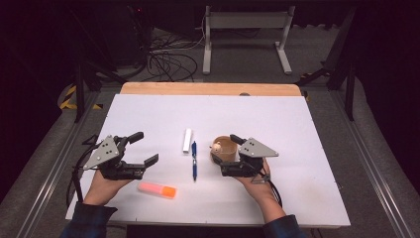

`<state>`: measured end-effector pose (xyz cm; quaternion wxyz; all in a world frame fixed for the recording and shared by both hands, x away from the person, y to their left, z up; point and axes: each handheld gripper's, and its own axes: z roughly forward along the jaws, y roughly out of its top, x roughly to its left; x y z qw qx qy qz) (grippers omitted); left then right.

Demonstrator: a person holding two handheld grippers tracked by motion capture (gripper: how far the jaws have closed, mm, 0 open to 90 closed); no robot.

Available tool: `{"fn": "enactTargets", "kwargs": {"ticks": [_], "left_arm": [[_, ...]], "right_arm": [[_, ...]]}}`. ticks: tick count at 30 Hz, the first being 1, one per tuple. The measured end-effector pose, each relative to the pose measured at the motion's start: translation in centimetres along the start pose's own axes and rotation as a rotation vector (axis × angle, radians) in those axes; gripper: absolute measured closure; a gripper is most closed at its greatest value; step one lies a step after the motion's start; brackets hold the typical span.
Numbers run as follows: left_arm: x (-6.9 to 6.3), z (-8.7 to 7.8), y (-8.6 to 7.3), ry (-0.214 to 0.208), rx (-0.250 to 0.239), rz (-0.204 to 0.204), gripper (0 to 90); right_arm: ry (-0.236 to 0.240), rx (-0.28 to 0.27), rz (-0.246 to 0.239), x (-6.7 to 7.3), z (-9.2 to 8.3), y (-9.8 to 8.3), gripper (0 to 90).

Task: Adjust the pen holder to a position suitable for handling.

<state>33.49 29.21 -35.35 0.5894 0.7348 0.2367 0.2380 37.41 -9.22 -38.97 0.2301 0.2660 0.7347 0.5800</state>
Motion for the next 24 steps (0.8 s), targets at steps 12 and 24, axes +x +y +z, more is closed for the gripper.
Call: {"fn": "enactTargets", "kwargs": {"ticks": [12, 24], "left_arm": [[0.1, -0.1, -0.2, -0.023, 0.029, 0.006, 13.6], [0.2, 0.1, -0.1, -0.056, 0.069, 0.041, 13.6]], "right_arm": [[0.028, -0.064, -0.010, -2.0, -3.8, 1.6, 0.0], [-0.014, -0.097, 0.009, -4.9, -7.5, 1.6, 0.0]]}}
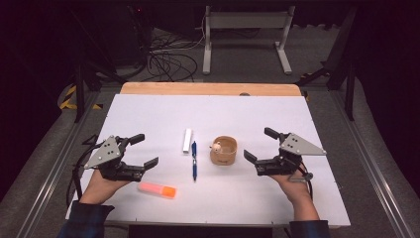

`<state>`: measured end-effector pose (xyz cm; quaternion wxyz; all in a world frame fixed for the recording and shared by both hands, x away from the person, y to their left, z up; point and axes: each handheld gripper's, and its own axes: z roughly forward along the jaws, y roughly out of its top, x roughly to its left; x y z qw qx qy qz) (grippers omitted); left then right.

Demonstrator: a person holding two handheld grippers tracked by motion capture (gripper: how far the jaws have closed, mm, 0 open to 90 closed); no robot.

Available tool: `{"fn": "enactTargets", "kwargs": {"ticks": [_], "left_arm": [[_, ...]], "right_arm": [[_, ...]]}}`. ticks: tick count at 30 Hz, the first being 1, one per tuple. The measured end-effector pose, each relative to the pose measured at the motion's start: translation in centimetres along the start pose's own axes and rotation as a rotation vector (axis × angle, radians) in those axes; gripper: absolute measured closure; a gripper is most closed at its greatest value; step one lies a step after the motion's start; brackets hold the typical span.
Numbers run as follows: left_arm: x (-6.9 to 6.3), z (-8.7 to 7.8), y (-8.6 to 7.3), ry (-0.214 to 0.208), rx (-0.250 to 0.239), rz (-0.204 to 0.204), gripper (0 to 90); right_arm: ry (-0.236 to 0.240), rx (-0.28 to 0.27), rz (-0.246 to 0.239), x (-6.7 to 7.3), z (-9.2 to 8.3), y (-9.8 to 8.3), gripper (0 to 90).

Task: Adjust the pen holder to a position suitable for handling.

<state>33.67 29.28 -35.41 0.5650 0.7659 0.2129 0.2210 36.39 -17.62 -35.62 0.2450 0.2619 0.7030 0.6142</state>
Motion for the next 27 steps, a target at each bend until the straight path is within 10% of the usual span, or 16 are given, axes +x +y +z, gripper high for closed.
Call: {"fn": "enactTargets", "kwargs": {"ticks": [27], "left_arm": [[-0.1, 1.1, -0.2, -0.070, 0.085, 0.035, 14.3]], "right_arm": [[-0.070, -0.014, 0.002, -1.4, -3.0, 0.8, 0.2]]}}
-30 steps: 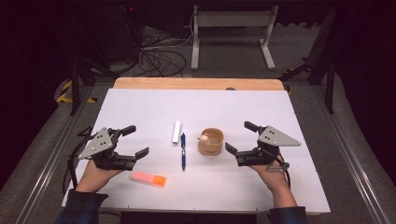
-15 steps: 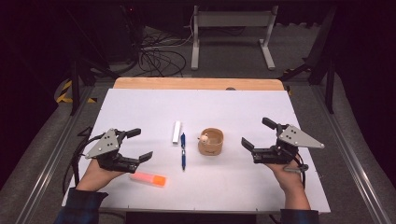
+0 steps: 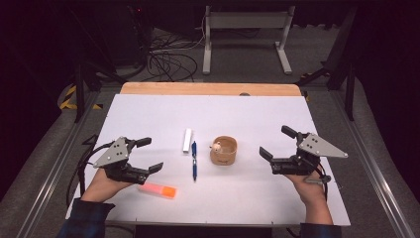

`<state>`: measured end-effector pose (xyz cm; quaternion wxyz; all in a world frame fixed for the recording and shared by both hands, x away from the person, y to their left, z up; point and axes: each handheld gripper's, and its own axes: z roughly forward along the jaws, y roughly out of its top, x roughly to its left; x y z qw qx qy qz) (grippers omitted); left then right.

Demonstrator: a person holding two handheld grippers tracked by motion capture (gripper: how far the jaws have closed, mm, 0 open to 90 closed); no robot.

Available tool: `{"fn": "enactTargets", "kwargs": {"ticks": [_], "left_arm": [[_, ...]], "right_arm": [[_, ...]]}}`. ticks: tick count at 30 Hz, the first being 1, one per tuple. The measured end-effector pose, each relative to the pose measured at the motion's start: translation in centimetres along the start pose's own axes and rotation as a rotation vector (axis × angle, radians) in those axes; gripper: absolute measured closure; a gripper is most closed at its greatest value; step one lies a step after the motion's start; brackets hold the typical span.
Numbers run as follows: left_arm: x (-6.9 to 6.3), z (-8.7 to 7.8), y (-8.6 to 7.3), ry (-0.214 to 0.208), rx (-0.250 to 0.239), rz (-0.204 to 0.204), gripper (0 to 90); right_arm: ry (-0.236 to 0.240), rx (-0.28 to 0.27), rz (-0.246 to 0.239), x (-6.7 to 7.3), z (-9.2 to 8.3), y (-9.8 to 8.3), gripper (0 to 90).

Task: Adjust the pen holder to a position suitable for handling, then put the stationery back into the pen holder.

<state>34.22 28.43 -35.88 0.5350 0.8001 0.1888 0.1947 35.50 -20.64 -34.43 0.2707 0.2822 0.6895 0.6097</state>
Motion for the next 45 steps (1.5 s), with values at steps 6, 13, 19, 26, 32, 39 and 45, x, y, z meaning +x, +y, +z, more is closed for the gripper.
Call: {"fn": "enactTargets", "kwargs": {"ticks": [6, 13, 19, 26, 32, 39, 45], "left_arm": [[0.1, 0.4, -0.6, -0.063, 0.056, 0.025, 18.1], [0.3, 0.9, -1.4, -0.135, 0.114, 0.070, 23.9], [0.8, 1.1, -2.1, -0.208, 0.146, 0.110, 30.4], [1.0, 1.6, -3.1, -0.302, 0.194, 0.148, 36.5], [0.5, 2.2, -3.5, -0.393, 0.241, 0.184, 43.0], [0.3, 3.1, -3.9, -0.465, 0.286, 0.201, 50.1], [0.3, 3.4, -4.1, -0.489, 0.309, 0.200, 50.8]], "right_arm": [[0.005, 0.012, -0.004, -0.1, -0.1, -0.1, 0.2], [0.023, 0.030, -0.005, -0.1, 0.0, -0.3, 0.6], [0.026, 0.046, -0.002, -0.2, 0.0, -0.6, 0.7], [0.034, 0.056, -0.005, -0.2, 0.1, -0.7, 0.7], [0.045, 0.064, -0.005, -0.2, 0.3, -0.8, 1.1], [0.058, 0.073, -0.006, 0.0, 0.6, -0.9, 1.4], [0.071, 0.084, -0.008, 0.1, 0.8, -1.0, 1.6]]}}
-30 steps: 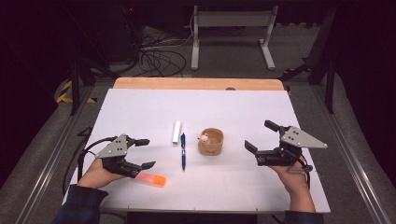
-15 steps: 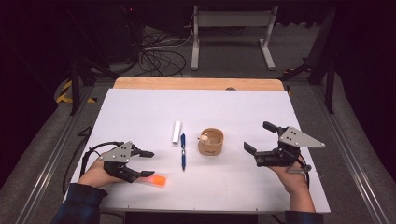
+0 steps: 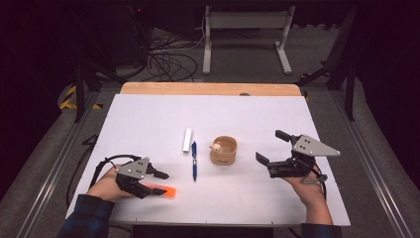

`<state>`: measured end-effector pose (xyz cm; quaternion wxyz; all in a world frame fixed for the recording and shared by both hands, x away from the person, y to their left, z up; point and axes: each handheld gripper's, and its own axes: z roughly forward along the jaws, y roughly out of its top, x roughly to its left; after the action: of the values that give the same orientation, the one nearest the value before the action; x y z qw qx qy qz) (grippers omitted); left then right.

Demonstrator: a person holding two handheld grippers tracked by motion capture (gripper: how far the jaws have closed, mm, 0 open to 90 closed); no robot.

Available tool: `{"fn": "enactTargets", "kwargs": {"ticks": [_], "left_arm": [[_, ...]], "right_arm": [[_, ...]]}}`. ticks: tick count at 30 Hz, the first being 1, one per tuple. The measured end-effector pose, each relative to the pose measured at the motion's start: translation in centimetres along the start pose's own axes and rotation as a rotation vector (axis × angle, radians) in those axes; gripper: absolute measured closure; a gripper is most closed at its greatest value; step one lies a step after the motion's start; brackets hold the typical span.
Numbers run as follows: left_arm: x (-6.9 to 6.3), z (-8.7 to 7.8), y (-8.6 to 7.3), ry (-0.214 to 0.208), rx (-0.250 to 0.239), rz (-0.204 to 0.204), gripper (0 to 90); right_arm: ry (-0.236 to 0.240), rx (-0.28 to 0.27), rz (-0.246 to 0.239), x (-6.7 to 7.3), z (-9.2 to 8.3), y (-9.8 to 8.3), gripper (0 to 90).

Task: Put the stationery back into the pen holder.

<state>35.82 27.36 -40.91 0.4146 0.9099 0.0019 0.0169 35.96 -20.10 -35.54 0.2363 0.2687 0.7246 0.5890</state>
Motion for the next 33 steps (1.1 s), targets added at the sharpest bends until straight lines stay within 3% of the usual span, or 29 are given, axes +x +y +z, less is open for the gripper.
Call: {"fn": "enactTargets", "kwargs": {"ticks": [6, 18, 33], "left_arm": [[-0.1, 0.3, 0.0, -0.011, 0.015, 0.006, 53.4], [-0.1, 1.4, -0.3, -0.051, 0.103, 0.020, 56.3], [0.0, 2.2, -0.4, -0.033, 0.164, 0.030, 56.5]], "right_arm": [[0.009, 0.007, 0.000, 0.1, 0.3, -0.2, 1.5], [0.031, 0.027, -0.006, 0.5, 1.0, -0.4, 1.5], [0.034, 0.035, -0.010, 0.6, 1.1, -0.4, 1.7]]}}
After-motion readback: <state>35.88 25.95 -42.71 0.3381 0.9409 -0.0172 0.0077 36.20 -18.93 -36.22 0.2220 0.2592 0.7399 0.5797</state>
